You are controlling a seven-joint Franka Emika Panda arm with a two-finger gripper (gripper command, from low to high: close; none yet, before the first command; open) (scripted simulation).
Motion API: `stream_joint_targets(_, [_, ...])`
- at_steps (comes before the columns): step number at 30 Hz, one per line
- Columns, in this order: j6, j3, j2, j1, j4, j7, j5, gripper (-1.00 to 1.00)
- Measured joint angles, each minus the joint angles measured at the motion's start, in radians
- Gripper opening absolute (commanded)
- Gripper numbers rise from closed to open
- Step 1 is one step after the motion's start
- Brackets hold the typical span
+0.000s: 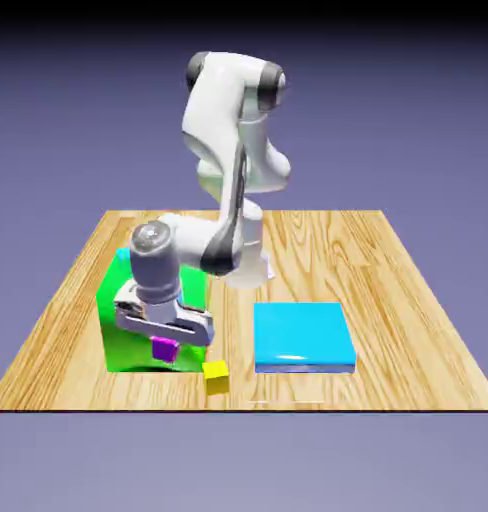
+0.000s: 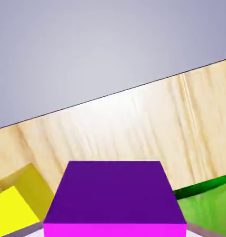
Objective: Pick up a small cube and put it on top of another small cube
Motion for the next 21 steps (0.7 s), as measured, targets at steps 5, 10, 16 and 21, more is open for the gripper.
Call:
stream_joint_targets(5, [0.030,0.119,-0.130,-0.070,-0.075,0.218,-0.093,-1.00])
stream_joint_targets(10, [0.012,0.193,-0.249,-0.182,-0.130,0.435,-0.102,-1.00])
stream_joint_targets(16, [-0.010,0.279,-0.391,-0.310,-0.195,0.696,-0.113,-1.00])
stream_joint_targets(21, [-0.035,0.345,-0.508,-0.422,-0.246,0.913,-0.109,-1.00])
